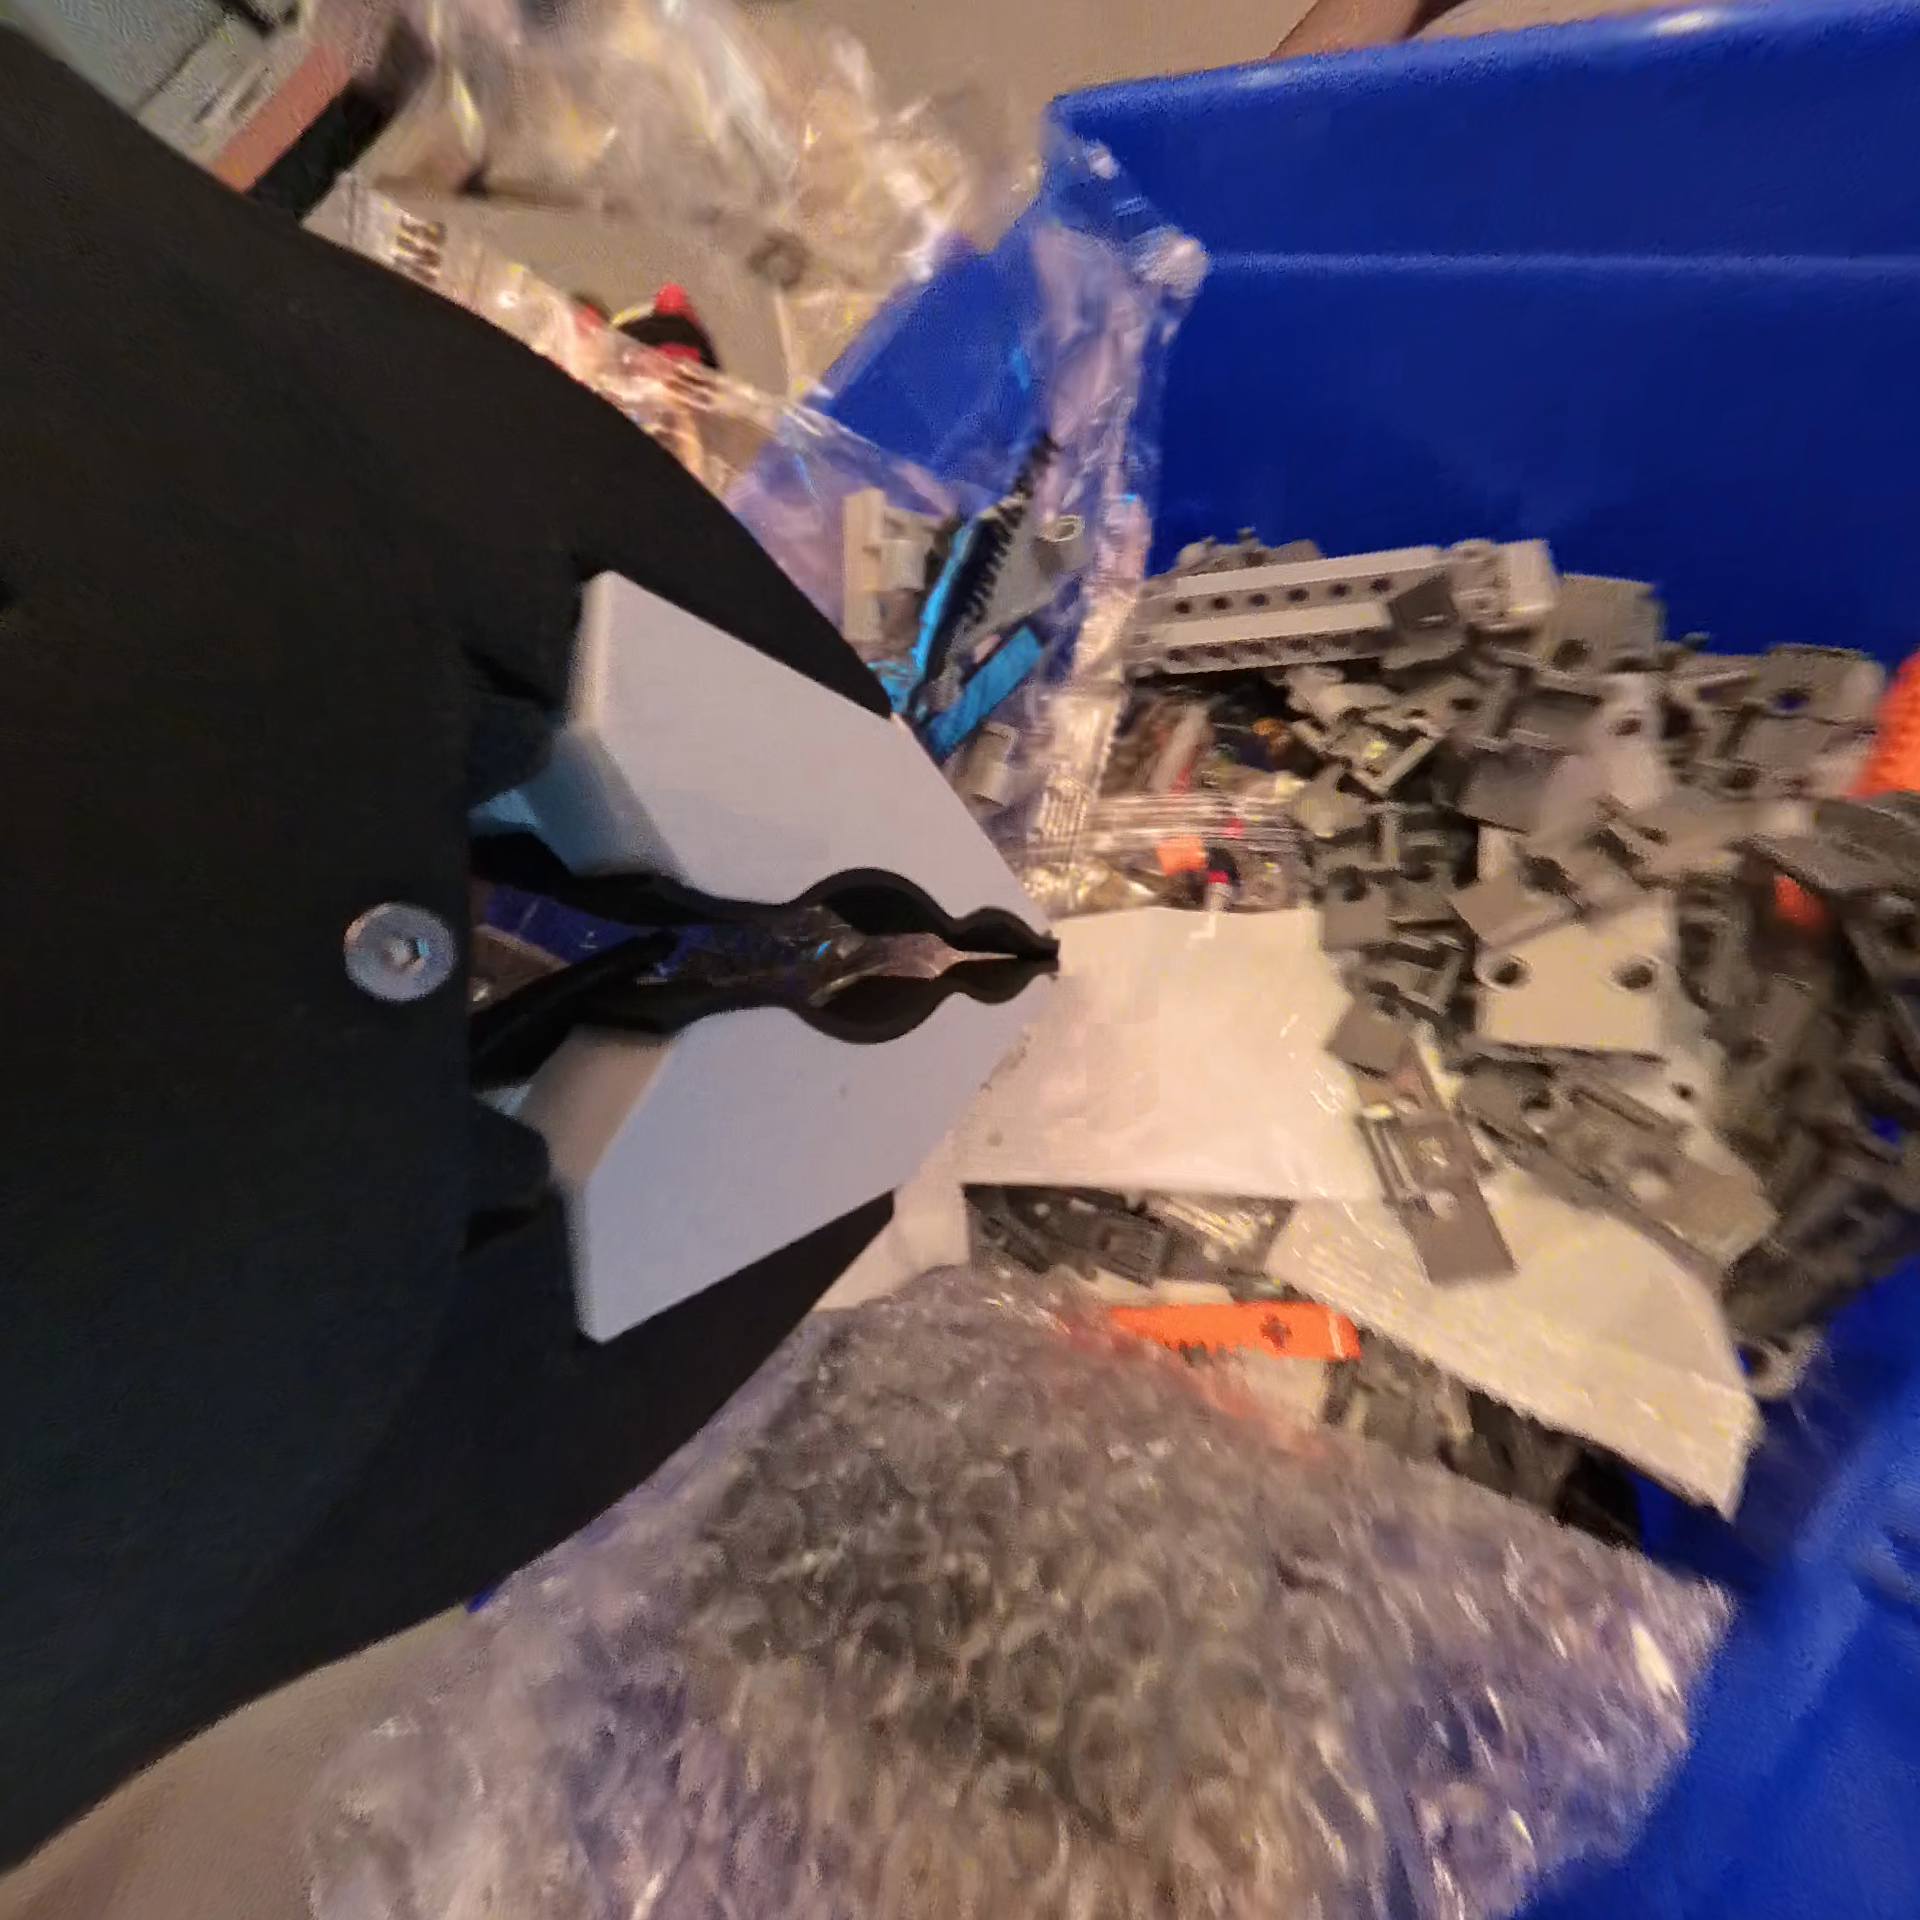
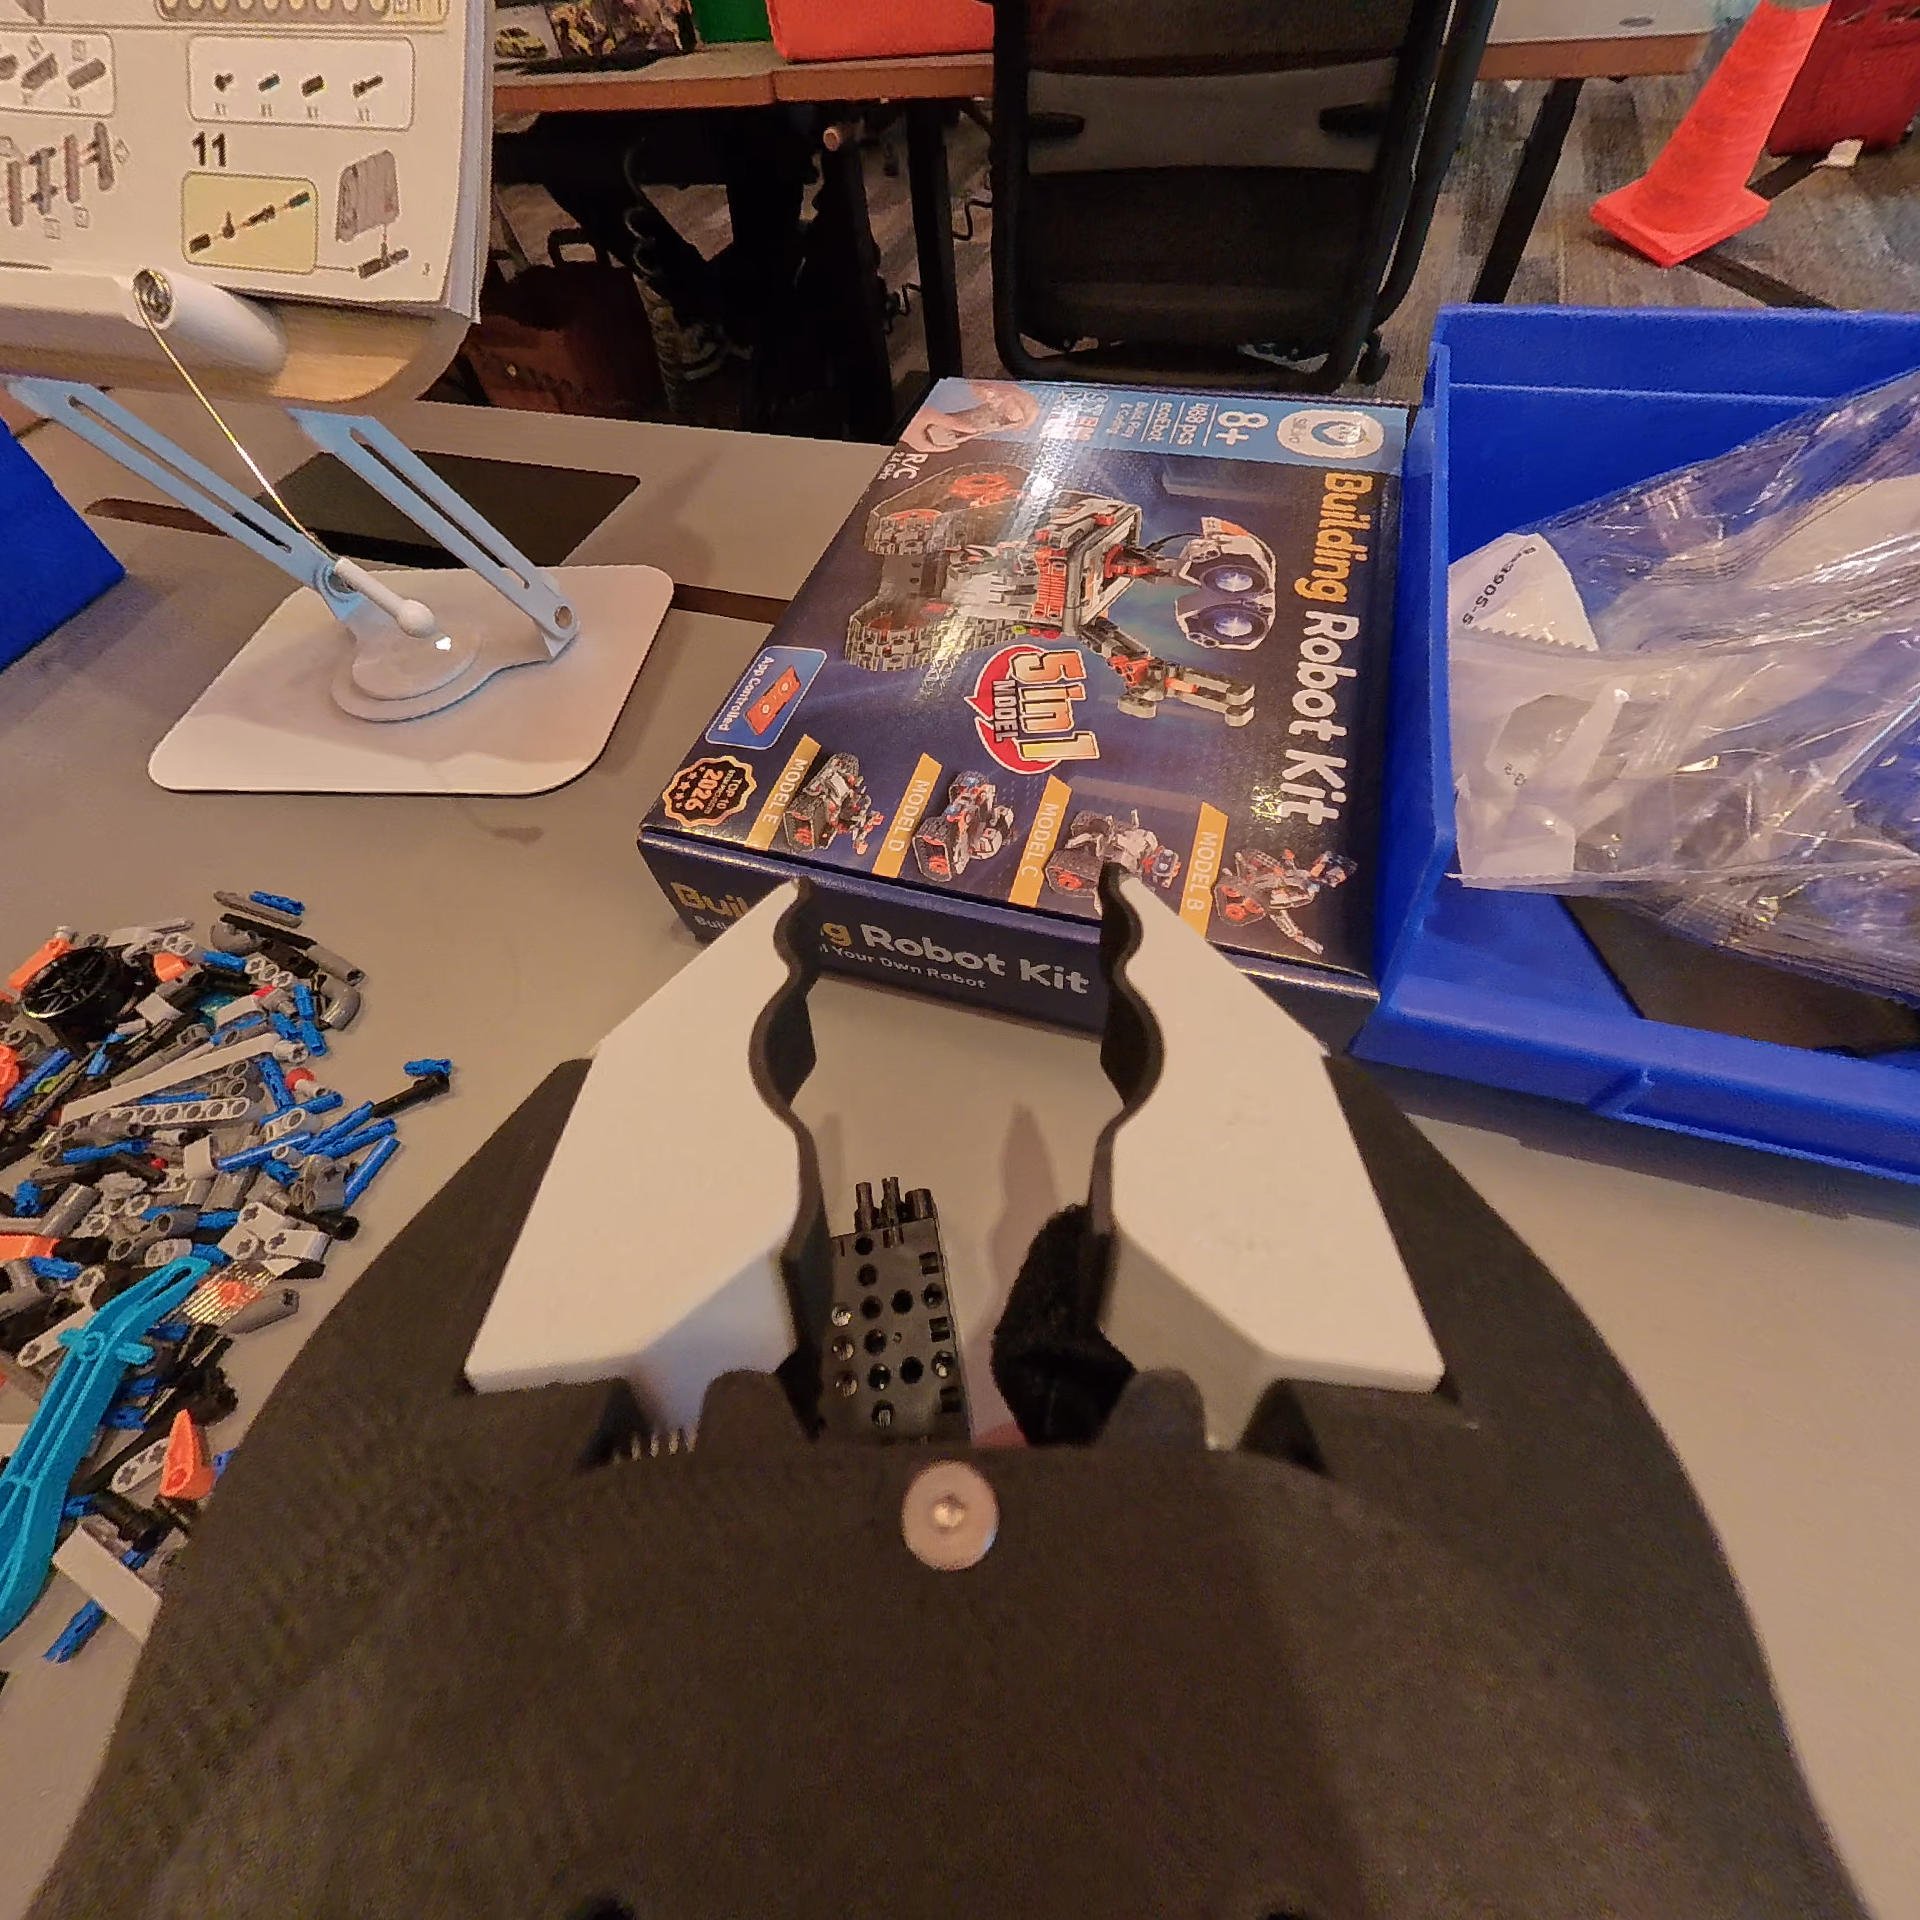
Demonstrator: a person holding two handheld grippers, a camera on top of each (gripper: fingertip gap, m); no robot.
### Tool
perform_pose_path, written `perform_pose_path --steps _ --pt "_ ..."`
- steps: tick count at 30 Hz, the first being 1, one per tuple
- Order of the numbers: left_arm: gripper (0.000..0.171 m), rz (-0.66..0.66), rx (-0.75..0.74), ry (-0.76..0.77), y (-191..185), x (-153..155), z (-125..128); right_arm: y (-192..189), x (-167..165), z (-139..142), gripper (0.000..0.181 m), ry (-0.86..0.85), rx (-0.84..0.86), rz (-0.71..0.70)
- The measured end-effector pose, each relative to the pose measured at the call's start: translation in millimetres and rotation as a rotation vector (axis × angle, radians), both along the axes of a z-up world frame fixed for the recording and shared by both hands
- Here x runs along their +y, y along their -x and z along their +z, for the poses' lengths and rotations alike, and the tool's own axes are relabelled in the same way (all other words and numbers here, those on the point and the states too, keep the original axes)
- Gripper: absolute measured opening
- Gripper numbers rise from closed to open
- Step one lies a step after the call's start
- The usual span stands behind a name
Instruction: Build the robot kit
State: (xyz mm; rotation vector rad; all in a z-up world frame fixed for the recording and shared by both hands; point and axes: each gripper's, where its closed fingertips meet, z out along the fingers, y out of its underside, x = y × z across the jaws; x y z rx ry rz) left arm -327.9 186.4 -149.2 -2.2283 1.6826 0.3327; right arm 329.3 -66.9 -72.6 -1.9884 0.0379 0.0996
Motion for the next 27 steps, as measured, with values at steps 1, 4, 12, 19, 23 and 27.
perform_pose_path --steps 1,4,12,19,23,27 --pt "0.0 0.046 0.017 0.029 8.6 0.3 -0.7 -0.5 -0.2 -0.8 0.053 0.003 -0.001 0.0" --pt "0.0 0.146 0.049 0.053 24.8 1.7 2.2 -3.1 -1.7 -2.5 0.052 0.007 -0.008 -0.005" --pt "0.023 0.125 0.043 -0.054 6.1 27.0 16.8 -3.3 -3.0 -3.7 0.052 0.003 0.003 0.005" --pt "0.034 0.047 0.088 -0.095 -19.3 76.7 0.4 -0.1 -2.1 -6.6 0.052 0.007 0.005 0.017" --pt "0.025 0.118 0.126 -0.016 -8.4 88.2 -22.1 -0.2 -2.7 -8.4 0.052 0.009 -0.003 0.019" --pt "0.005 0.12 0.135 -0.038 -5.9 90.4 -21.2 -1.0 -2.9 -9.6 0.051 0.011 -0.001 0.023"
